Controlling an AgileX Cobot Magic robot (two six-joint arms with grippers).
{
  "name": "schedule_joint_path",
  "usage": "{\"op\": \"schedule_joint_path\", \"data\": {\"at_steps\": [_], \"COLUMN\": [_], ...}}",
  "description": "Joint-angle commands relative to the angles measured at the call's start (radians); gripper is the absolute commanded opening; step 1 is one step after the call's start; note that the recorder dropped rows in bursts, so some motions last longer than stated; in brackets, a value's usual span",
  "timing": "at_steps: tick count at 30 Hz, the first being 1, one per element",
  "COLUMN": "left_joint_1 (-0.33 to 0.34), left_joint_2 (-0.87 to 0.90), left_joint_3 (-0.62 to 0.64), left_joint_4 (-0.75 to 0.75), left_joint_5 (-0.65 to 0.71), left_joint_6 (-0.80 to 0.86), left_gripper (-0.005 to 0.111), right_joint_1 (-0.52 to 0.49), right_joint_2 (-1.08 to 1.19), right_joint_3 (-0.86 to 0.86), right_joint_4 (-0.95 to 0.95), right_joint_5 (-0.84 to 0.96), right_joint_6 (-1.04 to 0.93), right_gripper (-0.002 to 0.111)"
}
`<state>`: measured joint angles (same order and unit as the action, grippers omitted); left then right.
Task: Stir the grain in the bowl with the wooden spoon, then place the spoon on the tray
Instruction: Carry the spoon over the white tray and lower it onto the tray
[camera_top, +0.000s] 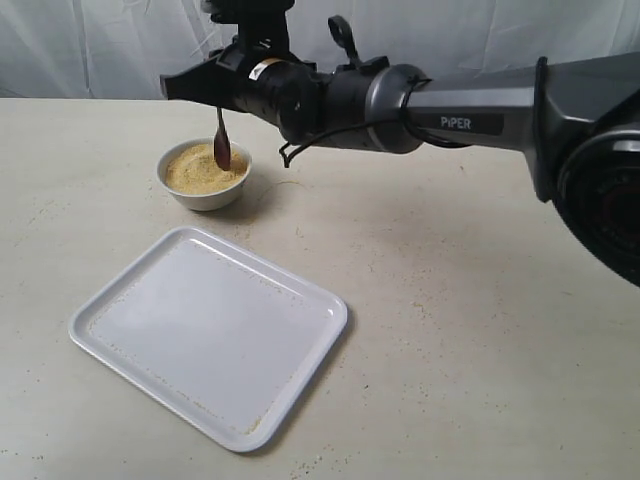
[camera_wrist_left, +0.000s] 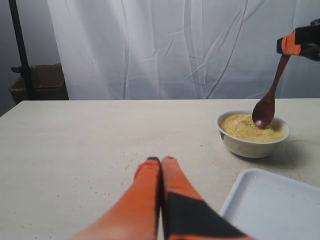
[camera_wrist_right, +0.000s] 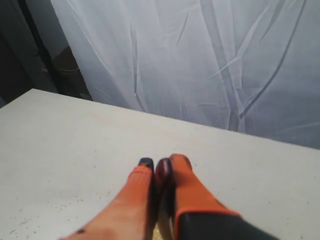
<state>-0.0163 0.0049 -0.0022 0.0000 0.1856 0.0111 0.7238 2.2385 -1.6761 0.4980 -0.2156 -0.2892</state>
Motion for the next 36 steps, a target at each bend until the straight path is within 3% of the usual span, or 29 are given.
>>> {"op": "schedule_joint_path", "data": {"at_steps": [1, 28, 33, 35, 36], "left_joint_1": [-0.006, -0.006, -0.006, -0.006, -0.006], "left_joint_2": [-0.005, -0.005, -0.005, -0.005, -0.005], "left_joint_3": [0.002, 0.002, 0.002, 0.002, 0.002], "left_joint_4": [0.0, 0.0, 0.0, 0.0, 0.0], "left_joint_5": [-0.005, -0.005, -0.005, -0.005, -0.005], "left_joint_6": [0.0, 0.0, 0.0, 0.0, 0.0], "left_gripper": [0.0, 0.0, 0.0, 0.0, 0.0], "right_joint_1": [0.02, 0.023, 0.023, 0.023, 0.02], "right_joint_2": [0.032, -0.068, -0.161, -0.218, -0.237], "right_joint_3": [-0.004, -0.004, -0.004, -0.013, -0.049], "right_joint_4": [0.011, -0.003, -0.006, -0.05, -0.083], "right_joint_5": [0.004, -0.036, 0.108, 0.276, 0.458], "right_joint_6": [0.005, -0.051, -0.054, -0.058, -0.058], "right_gripper": [-0.001, -0.001, -0.001, -0.001, -0.001]}}
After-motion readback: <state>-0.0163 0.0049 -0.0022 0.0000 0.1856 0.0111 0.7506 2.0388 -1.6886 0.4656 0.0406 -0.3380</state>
